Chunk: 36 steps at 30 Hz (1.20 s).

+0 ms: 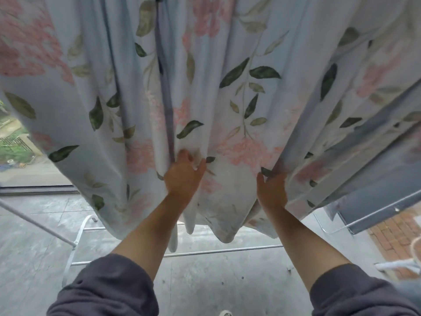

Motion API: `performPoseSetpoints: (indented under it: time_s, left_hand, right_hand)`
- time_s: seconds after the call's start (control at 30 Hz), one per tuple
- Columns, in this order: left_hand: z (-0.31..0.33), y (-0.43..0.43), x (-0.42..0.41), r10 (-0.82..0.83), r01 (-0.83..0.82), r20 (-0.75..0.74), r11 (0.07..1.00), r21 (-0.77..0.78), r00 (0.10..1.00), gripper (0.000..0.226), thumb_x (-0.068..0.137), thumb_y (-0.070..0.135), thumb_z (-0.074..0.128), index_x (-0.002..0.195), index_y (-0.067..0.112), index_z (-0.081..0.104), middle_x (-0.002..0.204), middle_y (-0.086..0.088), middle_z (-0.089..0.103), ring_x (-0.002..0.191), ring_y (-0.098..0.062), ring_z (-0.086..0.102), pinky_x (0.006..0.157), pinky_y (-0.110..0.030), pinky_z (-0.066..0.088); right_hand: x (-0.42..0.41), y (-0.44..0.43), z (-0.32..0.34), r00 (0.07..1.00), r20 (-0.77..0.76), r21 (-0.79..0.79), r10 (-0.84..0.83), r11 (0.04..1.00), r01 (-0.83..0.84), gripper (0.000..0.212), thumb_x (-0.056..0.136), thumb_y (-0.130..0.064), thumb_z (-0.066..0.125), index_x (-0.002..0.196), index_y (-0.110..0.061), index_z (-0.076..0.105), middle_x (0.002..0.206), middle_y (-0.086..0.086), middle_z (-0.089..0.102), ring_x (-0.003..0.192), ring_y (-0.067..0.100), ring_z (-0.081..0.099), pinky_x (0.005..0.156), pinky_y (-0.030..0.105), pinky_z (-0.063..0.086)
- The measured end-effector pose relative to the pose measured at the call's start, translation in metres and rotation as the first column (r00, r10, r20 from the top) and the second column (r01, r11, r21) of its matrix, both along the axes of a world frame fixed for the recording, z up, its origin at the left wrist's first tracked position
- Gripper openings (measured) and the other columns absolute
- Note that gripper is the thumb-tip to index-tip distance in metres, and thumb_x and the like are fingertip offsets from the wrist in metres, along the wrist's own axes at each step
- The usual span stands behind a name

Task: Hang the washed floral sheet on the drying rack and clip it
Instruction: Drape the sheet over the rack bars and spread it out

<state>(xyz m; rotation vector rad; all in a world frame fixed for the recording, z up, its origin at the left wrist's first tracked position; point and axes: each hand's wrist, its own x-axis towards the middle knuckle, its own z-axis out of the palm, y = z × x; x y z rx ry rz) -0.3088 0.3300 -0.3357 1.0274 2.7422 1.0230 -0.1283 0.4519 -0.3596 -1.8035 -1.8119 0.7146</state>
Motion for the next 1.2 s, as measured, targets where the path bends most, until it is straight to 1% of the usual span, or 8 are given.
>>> performPoseSetpoints:
  time_s: [0.1, 0.27, 0.5, 0.63, 0.77, 0.83, 0.97, 1.2]
  left_hand:
    - [0.006, 0.014, -0.004, 0.026, -0.033, -0.066, 0.993, -0.11, 0.997, 0.036, 0.094, 0.045, 0.041, 0.09, 0.014, 0.058, 0.082, -0.009, 0.066, 0.078, -0.03, 0.064, 0.071, -0.036, 0.053]
    - [-0.007, 0.02, 0.002, 0.059, -0.082, -0.147, 0.985, -0.155, 0.987, 0.031, 0.097, 0.029, 0.037, 0.083, 0.011, 0.059, 0.077, -0.012, 0.065, 0.073, -0.034, 0.065, 0.066, -0.04, 0.055]
    - [-0.026, 0.024, 0.032, 0.071, -0.084, -0.061, 0.966, -0.245, 0.996, 0.046, 0.093, 0.05, 0.032, 0.075, 0.015, 0.054, 0.078, -0.012, 0.066, 0.08, -0.033, 0.064, 0.068, -0.033, 0.047]
    - [-0.033, 0.056, 0.082, -0.074, 0.077, 0.02, 0.957, -0.278, 0.997, 0.061, 0.077, 0.079, 0.037, 0.094, 0.021, 0.049, 0.078, 0.001, 0.063, 0.075, -0.021, 0.062, 0.071, -0.032, 0.05]
    - [-0.008, 0.102, 0.112, -0.123, 0.115, -0.015, 0.959, -0.261, 0.992, 0.074, 0.08, 0.076, 0.038, 0.118, 0.013, 0.041, 0.097, -0.005, 0.061, 0.085, -0.028, 0.063, 0.076, -0.038, 0.051]
    - [0.004, 0.12, 0.117, -0.127, 0.09, -0.093, 0.942, -0.324, 0.988, 0.053, 0.093, 0.056, 0.035, 0.112, 0.009, 0.05, 0.096, -0.009, 0.063, 0.087, -0.029, 0.063, 0.071, -0.034, 0.047]
    - [0.002, 0.13, 0.112, -0.107, 0.032, -0.153, 0.905, -0.425, 0.982, 0.033, 0.101, 0.026, 0.034, 0.098, 0.01, 0.062, 0.081, -0.005, 0.061, 0.077, -0.024, 0.063, 0.061, -0.029, 0.041]
    - [-0.03, 0.106, 0.101, -0.095, 0.073, -0.024, 0.886, -0.457, 0.995, 0.047, 0.1, 0.044, 0.025, 0.106, 0.011, 0.058, 0.095, -0.009, 0.065, 0.089, -0.028, 0.064, 0.07, -0.034, 0.046]
  right_hand:
    - [0.003, 0.02, 0.011, 0.973, 0.107, 0.055, 0.205, 0.976, -0.212, 0.027, 0.095, -0.039, 0.044, 0.101, -0.013, 0.047, 0.09, 0.011, 0.062, 0.079, 0.029, 0.059, 0.069, 0.036, 0.046]
    - [0.001, 0.031, -0.004, 0.845, 0.396, 0.059, 0.36, 0.908, -0.414, 0.046, 0.101, -0.036, 0.029, 0.102, -0.005, 0.063, 0.098, 0.017, 0.066, 0.095, 0.035, 0.062, 0.077, 0.038, 0.048]
    - [0.035, 0.055, -0.03, 0.736, 0.179, -0.201, 0.653, 0.756, -0.623, 0.031, 0.089, -0.05, 0.053, 0.09, -0.019, 0.053, 0.083, -0.001, 0.058, 0.081, 0.018, 0.055, 0.07, 0.029, 0.04]
    - [0.093, 0.079, -0.053, 0.839, 0.251, -0.433, 0.482, 0.831, -0.348, 0.06, 0.082, -0.067, 0.045, 0.109, -0.014, 0.053, 0.101, 0.006, 0.06, 0.097, 0.028, 0.058, 0.091, 0.041, 0.046]
    - [0.1, 0.102, -0.017, 0.959, 0.22, -0.071, 0.179, 0.983, -0.167, 0.08, 0.081, -0.06, 0.058, 0.135, -0.005, 0.033, 0.126, 0.015, 0.048, 0.115, 0.039, 0.049, 0.095, 0.05, 0.038]
    - [0.088, 0.113, 0.005, 0.963, 0.164, 0.056, 0.212, 0.973, -0.224, 0.06, 0.09, -0.05, 0.052, 0.122, 0.001, 0.048, 0.114, 0.02, 0.057, 0.106, 0.037, 0.056, 0.083, 0.039, 0.043]
    - [0.079, 0.113, 0.009, 0.874, 0.375, 0.051, 0.31, 0.934, -0.353, 0.053, 0.101, -0.04, 0.03, 0.106, 0.003, 0.06, 0.102, 0.02, 0.065, 0.096, 0.035, 0.062, 0.075, 0.034, 0.044]
    - [0.101, 0.105, -0.037, 0.894, 0.243, -0.109, 0.376, 0.927, -0.359, 0.045, 0.097, -0.046, 0.038, 0.117, -0.008, 0.052, 0.098, 0.012, 0.064, 0.098, 0.034, 0.063, 0.08, 0.038, 0.049]
